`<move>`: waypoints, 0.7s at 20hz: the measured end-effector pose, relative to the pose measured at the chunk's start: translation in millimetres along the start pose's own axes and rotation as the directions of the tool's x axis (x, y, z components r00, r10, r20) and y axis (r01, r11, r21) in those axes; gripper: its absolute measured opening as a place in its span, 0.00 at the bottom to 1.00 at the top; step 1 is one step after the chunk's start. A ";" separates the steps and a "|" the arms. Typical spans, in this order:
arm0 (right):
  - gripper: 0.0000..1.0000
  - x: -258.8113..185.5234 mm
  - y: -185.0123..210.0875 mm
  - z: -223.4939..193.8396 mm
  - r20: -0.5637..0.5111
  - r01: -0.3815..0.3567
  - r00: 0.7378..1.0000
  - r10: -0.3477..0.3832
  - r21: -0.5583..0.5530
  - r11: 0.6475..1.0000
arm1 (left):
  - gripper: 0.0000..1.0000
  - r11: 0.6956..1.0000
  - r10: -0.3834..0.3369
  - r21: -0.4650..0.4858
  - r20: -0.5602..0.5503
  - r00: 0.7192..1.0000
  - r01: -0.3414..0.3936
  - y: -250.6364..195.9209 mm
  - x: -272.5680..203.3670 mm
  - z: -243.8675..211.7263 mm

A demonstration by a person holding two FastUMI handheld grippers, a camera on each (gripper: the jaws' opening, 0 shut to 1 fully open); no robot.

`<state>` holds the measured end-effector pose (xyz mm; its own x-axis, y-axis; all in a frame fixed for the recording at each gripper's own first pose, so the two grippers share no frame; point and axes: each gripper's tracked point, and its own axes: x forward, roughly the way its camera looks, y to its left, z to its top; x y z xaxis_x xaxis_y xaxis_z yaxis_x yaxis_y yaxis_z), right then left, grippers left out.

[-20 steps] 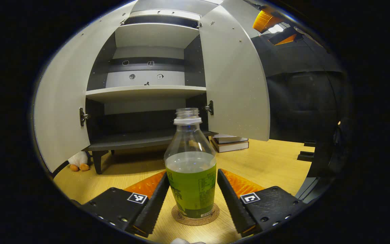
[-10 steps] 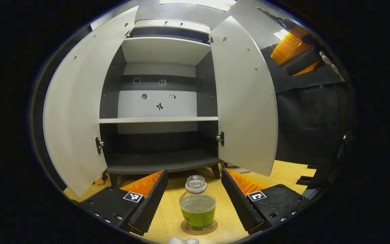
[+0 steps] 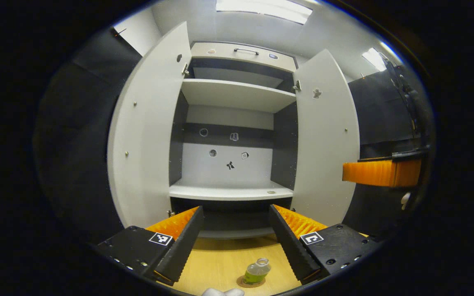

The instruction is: Grasp the bottle in the cabinet with the left hand and place it on the coaster, then close the right door with the right hand and the left door with the left hand.

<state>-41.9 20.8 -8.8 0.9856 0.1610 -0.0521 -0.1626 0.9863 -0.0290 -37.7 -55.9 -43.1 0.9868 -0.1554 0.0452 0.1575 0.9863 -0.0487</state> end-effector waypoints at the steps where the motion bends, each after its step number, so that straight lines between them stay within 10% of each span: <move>1: 0.98 1.1 2.9 2.1 0.007 -0.011 1.000 0.011 0.001 1.000 | 0.97 1.000 0.029 0.002 -0.003 1.000 -0.029 11.7 -5.2 9.8; 8: 0.98 7.0 7.8 -9.7 -0.014 -0.029 0.999 0.029 0.022 0.999 | 0.96 0.983 0.184 0.014 -0.068 0.980 -0.184 67.1 -50.7 16.4; 14: 0.98 -11.4 -29.2 14.1 0.014 0.037 0.999 -0.038 0.011 0.999 | 0.97 0.984 0.177 -0.005 -0.093 0.980 -0.178 74.9 -41.2 3.6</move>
<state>-47.8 -9.3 6.7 0.9916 0.1244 -0.0366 -0.1251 0.9919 -0.0197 -66.8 24.6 -44.9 0.9982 0.0170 -0.0570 -0.0205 0.9979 -0.0612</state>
